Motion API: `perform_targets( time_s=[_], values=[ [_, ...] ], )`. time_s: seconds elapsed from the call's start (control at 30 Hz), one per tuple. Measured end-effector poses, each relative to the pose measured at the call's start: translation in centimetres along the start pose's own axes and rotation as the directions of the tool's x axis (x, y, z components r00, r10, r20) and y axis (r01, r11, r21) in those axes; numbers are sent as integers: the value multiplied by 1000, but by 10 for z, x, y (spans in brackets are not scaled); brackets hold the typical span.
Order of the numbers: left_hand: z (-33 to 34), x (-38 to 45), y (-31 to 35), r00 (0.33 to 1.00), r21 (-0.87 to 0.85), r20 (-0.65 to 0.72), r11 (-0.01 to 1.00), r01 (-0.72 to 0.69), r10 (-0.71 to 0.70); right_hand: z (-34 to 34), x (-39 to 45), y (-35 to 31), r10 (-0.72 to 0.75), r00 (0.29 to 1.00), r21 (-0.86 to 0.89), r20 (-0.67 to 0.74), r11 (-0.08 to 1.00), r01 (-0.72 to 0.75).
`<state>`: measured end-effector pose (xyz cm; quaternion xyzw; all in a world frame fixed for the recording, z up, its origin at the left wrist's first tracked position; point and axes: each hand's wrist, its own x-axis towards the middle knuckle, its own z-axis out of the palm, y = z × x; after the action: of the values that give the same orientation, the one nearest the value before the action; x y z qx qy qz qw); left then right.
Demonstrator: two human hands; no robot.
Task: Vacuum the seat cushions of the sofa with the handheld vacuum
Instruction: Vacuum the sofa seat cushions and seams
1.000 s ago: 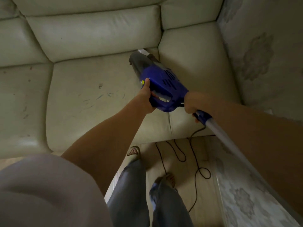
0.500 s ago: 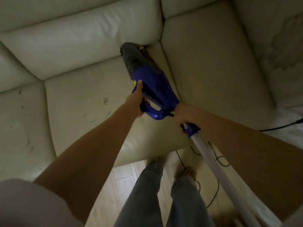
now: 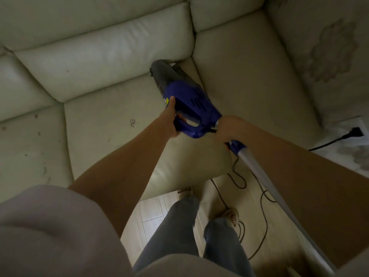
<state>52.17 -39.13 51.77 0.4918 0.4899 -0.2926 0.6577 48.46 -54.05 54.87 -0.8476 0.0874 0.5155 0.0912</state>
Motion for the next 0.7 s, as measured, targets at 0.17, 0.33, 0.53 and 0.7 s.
perform_targets(
  time_s=[0.17,0.33,0.53,0.7],
  values=[
    [16,-25,-53,996,-39,-43,996,-76,74,23,-38,39,27,999,-11,18,1000,-26],
    [40,-54,-106,991,-223,-34,965,-135,131,41,-75,86,24,998,-50,-54,998,-27],
    [63,-88,-144,992,-206,4,971,-119,122,66,-99,133,-5,998,-4,-56,1000,5],
    [91,-107,-164,990,-158,13,978,-140,144,61,-111,163,-78,966,78,-247,992,100]
  ],
)
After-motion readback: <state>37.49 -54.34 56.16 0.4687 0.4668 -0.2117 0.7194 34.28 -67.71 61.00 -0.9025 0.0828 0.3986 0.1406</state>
